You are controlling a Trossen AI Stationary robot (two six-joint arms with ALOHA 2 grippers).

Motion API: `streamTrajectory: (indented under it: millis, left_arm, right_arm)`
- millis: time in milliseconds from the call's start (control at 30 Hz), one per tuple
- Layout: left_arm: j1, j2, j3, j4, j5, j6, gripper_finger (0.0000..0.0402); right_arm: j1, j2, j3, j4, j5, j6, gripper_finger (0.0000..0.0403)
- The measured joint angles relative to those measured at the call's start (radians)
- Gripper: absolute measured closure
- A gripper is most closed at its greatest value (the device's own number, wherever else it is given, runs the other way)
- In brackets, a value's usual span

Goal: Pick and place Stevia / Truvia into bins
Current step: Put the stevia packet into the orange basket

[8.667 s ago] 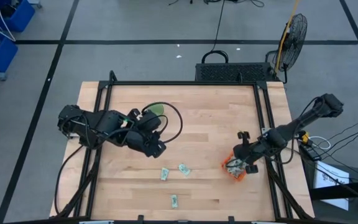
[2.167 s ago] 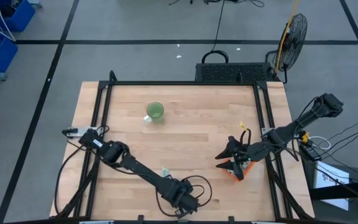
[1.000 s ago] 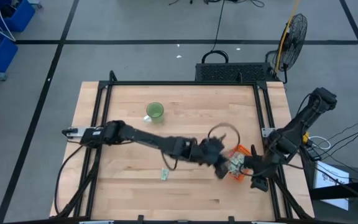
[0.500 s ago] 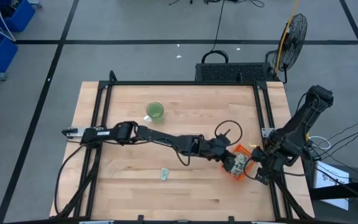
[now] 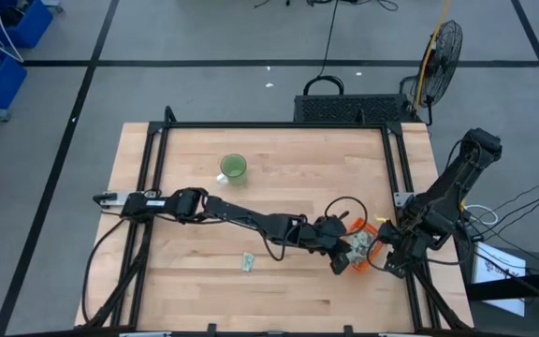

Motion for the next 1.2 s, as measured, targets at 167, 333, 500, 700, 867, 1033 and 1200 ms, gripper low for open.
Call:
streamTrajectory:
  millis: [167, 333, 500, 700, 867, 1033, 1200]
  left_arm:
    - [0.010, -0.010, 0.000, -0.043, -0.003, -0.002, 0.0292]
    - [0.029, -0.086, 0.001, -0.175, 0.125, 0.017, 0.0283]
    - [0.036, -0.190, 0.001, -0.554, 0.233, 0.074, 0.0282]
    - [0.023, -0.364, 0.001, -1.027, 0.235, 0.106, 0.0282]
    - [0.009, -0.529, 0.001, -1.259, 0.131, 0.057, 0.0282]
    - [-0.017, -0.684, 0.001, -1.398, -0.032, -0.036, 0.0282]
    - [-0.040, -0.822, 0.001, -1.431, -0.194, -0.090, 0.0282]
  right_arm:
    - [0.000, 0.000, 0.000, 0.002, 0.000, 0.000, 0.0232]
    - [0.000, 0.000, 0.000, 0.042, 0.013, 0.000, 0.0232]
    - [-0.010, 0.001, 0.000, 0.146, 0.165, -0.083, 0.0232]
    - [-0.119, 0.023, 0.000, 0.522, 0.329, -0.555, 0.0232]
    - [-0.302, 0.117, 0.000, 0.976, 0.331, -1.012, 0.0232]
    - [-0.503, 0.273, 0.002, 1.367, 0.198, -1.261, 0.0232]
    - [-0.612, 0.501, 0.122, 1.474, 0.037, -1.357, 0.0232]
